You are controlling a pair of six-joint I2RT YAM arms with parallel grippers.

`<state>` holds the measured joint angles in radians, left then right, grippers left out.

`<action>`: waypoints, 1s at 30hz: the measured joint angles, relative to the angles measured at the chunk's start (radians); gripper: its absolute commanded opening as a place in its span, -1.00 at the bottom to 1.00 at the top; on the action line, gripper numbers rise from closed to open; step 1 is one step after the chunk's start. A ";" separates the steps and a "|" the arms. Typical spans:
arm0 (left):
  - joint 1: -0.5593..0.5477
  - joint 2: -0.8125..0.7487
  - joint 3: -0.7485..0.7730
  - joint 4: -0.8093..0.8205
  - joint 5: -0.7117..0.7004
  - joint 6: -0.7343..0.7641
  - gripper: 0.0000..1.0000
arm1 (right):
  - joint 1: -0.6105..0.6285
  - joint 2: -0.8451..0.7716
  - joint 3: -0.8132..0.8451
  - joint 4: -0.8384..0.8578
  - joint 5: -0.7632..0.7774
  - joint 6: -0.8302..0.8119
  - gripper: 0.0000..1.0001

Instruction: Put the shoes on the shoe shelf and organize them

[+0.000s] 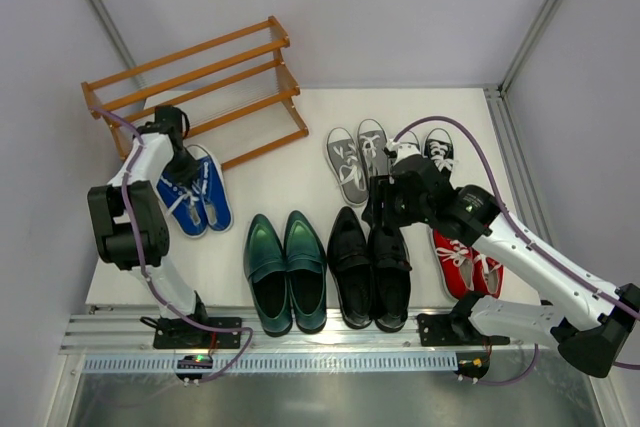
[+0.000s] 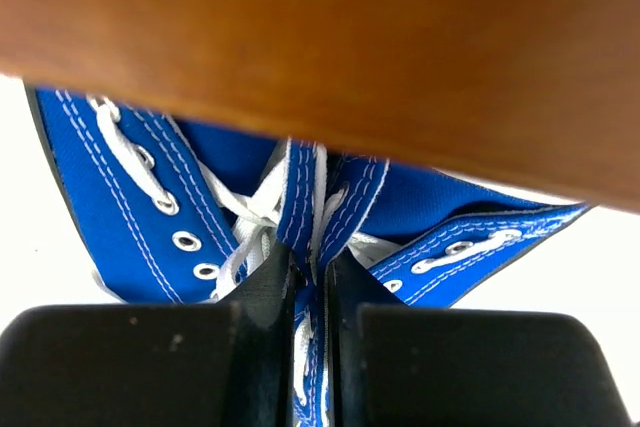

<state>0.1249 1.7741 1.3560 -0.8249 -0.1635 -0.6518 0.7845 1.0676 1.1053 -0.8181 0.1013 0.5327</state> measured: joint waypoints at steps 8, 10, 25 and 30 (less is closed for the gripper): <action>0.001 -0.006 -0.008 0.067 -0.028 0.036 0.26 | 0.000 0.005 0.000 0.003 -0.003 0.011 0.18; 0.003 -0.026 -0.032 0.109 -0.047 0.056 0.64 | 0.000 0.012 0.000 0.008 -0.006 0.019 0.18; -0.020 -0.552 -0.394 0.269 -0.099 0.117 0.82 | 0.045 0.020 -0.126 0.125 -0.014 0.088 0.20; -0.087 -0.518 -0.443 0.271 -0.100 0.119 0.83 | 0.055 0.029 -0.140 0.148 -0.014 0.096 0.21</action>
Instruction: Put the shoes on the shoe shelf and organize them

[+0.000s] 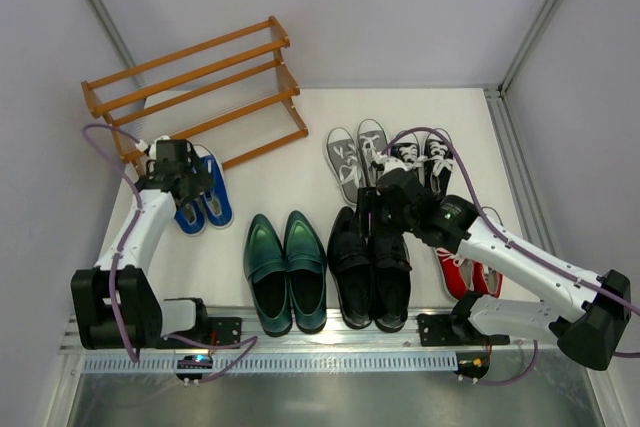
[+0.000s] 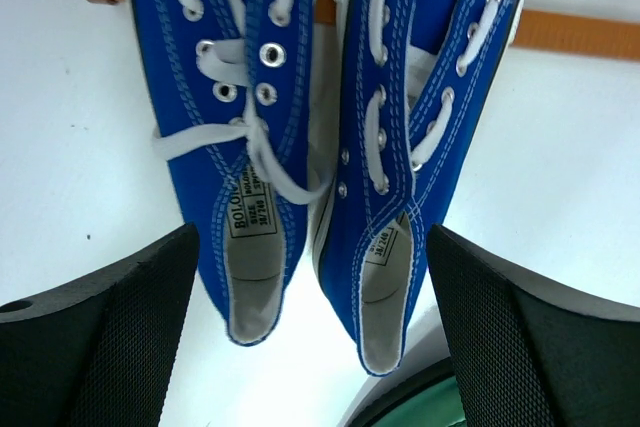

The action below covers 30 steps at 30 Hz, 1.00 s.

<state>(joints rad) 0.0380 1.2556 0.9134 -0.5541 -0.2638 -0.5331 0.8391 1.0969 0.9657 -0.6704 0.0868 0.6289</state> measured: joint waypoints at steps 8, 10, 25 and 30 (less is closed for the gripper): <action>-0.074 0.075 0.003 0.006 -0.045 0.023 0.80 | 0.003 0.001 -0.006 0.013 0.001 -0.001 0.21; -0.086 0.105 0.013 0.005 -0.060 0.023 0.79 | 0.003 -0.002 -0.016 0.013 0.001 -0.001 0.21; -0.121 0.293 0.068 -0.032 -0.133 -0.016 -0.69 | 0.004 -0.033 -0.075 0.016 0.005 0.001 0.19; -0.118 0.293 0.064 -0.039 -0.145 -0.013 -0.99 | 0.004 -0.042 -0.076 0.017 0.008 0.001 0.19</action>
<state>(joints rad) -0.0799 1.5490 0.9775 -0.5934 -0.4088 -0.5465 0.8433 1.0550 0.8894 -0.6537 0.0948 0.6296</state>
